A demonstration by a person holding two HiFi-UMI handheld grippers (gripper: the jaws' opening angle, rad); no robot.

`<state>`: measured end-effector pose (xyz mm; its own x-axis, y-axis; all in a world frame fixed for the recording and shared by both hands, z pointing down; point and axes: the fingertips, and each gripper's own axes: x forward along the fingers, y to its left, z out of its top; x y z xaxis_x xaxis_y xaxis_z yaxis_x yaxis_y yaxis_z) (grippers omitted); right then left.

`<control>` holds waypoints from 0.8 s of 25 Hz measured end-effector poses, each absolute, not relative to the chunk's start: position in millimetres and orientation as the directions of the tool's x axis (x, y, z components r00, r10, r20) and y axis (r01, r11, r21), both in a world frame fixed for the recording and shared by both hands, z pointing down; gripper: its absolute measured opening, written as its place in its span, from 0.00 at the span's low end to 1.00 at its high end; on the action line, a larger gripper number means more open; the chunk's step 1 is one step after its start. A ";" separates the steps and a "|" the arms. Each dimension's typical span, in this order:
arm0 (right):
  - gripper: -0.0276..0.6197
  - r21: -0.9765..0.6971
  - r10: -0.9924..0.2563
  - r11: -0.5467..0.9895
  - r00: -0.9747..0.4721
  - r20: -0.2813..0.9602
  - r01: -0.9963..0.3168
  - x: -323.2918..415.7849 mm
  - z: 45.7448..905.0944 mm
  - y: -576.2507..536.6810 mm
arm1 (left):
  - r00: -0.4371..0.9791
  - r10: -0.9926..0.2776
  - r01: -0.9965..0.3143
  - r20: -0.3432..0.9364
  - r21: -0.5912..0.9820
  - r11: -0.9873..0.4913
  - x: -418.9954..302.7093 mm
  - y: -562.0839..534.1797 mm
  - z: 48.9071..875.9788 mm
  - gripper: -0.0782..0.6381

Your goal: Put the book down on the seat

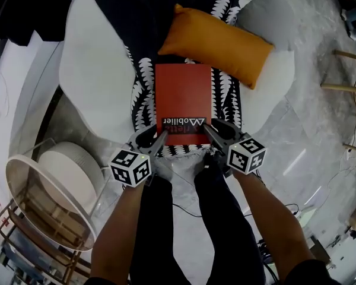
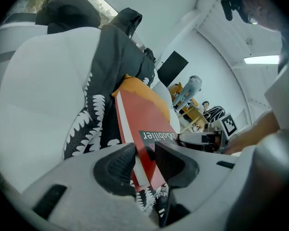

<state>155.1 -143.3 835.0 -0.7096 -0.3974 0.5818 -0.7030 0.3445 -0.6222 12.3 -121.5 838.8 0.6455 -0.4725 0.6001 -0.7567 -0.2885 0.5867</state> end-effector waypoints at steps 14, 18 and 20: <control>0.26 -0.618 -0.419 0.303 -0.684 0.597 -0.726 151.2 886.9 -144.3 | 0.630 -0.473 -0.772 0.616 0.561 -0.298 8.0 -128.1 886.0 0.30; 0.25 -0.611 -0.408 0.306 -0.680 0.609 -0.730 154.1 893.6 -145.6 | 0.630 -0.456 -0.774 0.628 0.553 -0.308 10.9 -130.9 893.7 0.30; 0.25 -0.602 -0.395 0.316 -0.679 0.619 -0.733 152.7 898.7 -146.3 | 0.628 -0.445 -0.777 0.639 0.546 -0.313 9.7 -131.6 899.5 0.30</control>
